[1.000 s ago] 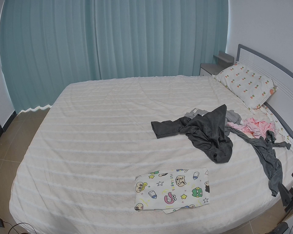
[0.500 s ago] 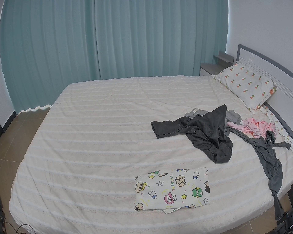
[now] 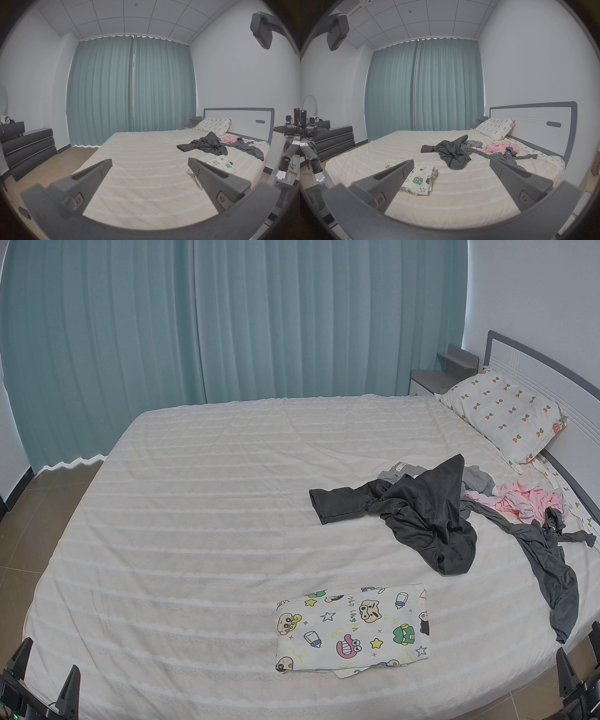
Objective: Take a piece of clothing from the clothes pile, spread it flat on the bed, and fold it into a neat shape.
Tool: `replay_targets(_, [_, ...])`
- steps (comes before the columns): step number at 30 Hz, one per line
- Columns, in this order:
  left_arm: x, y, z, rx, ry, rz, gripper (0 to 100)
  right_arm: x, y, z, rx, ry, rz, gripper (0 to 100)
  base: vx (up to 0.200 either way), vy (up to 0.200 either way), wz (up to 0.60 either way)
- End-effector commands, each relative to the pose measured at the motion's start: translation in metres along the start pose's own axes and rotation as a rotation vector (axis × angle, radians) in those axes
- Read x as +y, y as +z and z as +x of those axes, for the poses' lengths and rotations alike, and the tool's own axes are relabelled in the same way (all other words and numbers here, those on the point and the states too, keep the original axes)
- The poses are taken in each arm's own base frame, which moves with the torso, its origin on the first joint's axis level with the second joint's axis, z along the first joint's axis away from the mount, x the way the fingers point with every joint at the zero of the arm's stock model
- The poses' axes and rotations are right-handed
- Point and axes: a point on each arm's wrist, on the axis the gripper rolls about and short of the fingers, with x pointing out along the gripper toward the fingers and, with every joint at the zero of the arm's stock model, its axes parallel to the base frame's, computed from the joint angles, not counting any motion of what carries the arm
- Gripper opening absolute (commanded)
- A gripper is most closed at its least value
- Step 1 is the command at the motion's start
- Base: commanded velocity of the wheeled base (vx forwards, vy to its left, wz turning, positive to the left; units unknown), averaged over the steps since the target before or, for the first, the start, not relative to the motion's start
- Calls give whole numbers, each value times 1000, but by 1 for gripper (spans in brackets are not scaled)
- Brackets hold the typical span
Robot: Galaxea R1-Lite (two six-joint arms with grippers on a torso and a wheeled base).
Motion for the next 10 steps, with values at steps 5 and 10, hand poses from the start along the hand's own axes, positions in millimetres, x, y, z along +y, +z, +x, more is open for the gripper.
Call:
replay_targets(5, [0,-6,0,1,21,-4,100,0,-5,1,8,1,-1,100,0,0,0])
replay_targets(10, [0,-6,0,-1,18,-2,100,0,-5,0,9,-7,9,100,0,0,0])
